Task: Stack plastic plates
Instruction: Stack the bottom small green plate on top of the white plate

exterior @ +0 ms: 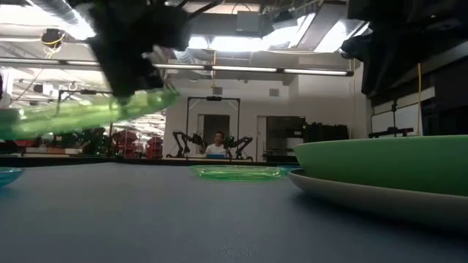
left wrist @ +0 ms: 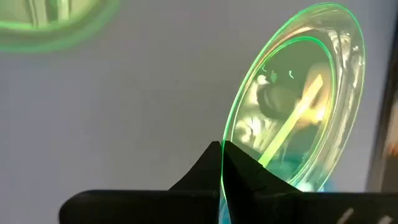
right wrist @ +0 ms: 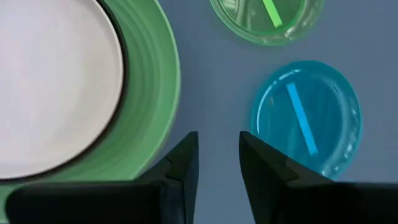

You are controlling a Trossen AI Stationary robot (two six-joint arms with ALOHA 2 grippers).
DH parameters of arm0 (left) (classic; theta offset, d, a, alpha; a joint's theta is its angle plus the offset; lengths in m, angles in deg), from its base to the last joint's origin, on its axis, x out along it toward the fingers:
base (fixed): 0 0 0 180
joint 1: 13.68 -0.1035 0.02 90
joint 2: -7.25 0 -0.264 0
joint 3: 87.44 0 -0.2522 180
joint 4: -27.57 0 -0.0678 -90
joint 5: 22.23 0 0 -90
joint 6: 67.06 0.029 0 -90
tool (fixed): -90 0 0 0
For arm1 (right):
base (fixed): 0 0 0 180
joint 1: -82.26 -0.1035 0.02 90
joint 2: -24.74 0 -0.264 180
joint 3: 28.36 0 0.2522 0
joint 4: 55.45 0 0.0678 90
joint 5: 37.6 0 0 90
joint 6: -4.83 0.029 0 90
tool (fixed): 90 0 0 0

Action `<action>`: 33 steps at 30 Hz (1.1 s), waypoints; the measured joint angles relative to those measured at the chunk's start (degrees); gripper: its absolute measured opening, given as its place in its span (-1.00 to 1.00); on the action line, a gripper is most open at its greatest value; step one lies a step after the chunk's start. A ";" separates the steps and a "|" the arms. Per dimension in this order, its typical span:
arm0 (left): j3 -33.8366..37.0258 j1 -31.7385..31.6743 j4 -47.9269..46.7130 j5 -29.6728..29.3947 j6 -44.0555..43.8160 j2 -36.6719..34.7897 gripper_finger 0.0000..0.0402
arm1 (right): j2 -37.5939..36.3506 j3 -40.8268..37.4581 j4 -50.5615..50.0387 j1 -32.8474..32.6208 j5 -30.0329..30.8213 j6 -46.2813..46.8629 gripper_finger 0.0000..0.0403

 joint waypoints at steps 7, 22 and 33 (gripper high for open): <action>-3.25 -1.16 10.05 0.00 -12.14 0.00 -1.00 | -0.03 0.00 -3.74 0.00 1.75 -1.24 -0.48; -3.31 1.61 31.10 -10.73 -40.45 0.91 -1.00 | -0.03 0.00 -5.76 0.00 8.62 -4.52 -0.48; -3.42 4.62 46.89 -10.62 -49.87 9.64 -1.00 | -0.01 0.00 -5.92 0.00 9.66 -8.78 -0.48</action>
